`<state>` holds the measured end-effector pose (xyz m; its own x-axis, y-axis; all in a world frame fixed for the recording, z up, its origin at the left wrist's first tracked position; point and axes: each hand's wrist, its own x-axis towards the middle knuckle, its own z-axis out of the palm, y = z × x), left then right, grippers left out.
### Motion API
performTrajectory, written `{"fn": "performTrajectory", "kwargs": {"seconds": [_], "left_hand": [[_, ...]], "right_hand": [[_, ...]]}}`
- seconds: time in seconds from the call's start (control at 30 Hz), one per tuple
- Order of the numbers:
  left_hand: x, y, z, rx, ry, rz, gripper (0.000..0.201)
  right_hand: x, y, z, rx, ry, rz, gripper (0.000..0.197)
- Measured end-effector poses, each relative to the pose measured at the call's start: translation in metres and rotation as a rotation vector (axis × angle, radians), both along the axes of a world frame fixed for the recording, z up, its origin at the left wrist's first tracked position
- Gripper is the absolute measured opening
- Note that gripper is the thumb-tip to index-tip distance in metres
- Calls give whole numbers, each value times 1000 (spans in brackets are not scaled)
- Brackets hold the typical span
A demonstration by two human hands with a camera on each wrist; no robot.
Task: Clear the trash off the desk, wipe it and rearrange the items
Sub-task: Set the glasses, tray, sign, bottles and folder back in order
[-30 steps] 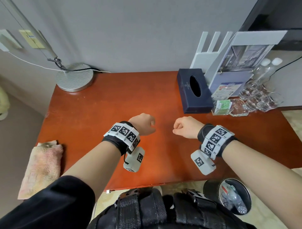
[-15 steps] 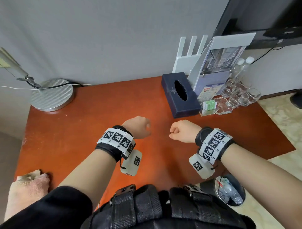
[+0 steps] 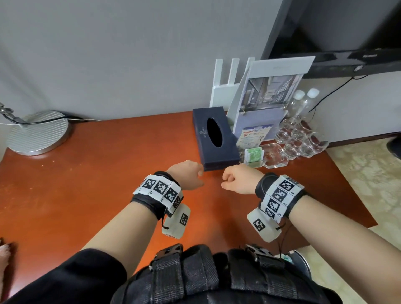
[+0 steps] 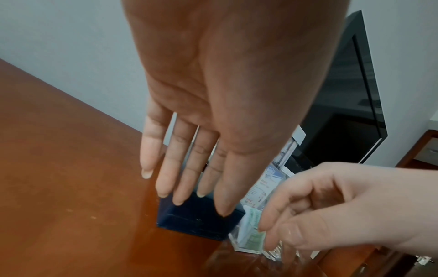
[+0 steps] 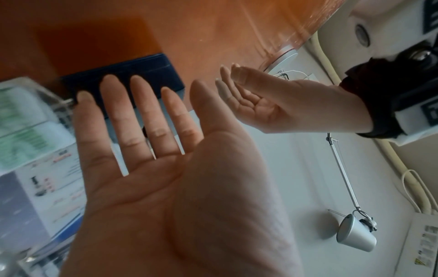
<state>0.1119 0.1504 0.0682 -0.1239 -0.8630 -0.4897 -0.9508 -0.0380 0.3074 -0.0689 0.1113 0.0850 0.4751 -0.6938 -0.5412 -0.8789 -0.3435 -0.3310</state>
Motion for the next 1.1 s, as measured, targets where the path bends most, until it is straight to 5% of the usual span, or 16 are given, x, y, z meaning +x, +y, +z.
{"fn": "performTrajectory", "kwargs": {"seconds": [0.3,0.73,1.1], "left_hand": [[-122,-74,-4,-24,34,-40,35],[-239,-160,-11,-139,170,-60,25],[-270,-218,-34,-226,183,63,74]], "right_hand": [[-131,-66,1,-30,61,8,35],[-261,-140,-6,-162,-145,-312,36],[-288,-198,-25,-280,-177,-374,60]]}}
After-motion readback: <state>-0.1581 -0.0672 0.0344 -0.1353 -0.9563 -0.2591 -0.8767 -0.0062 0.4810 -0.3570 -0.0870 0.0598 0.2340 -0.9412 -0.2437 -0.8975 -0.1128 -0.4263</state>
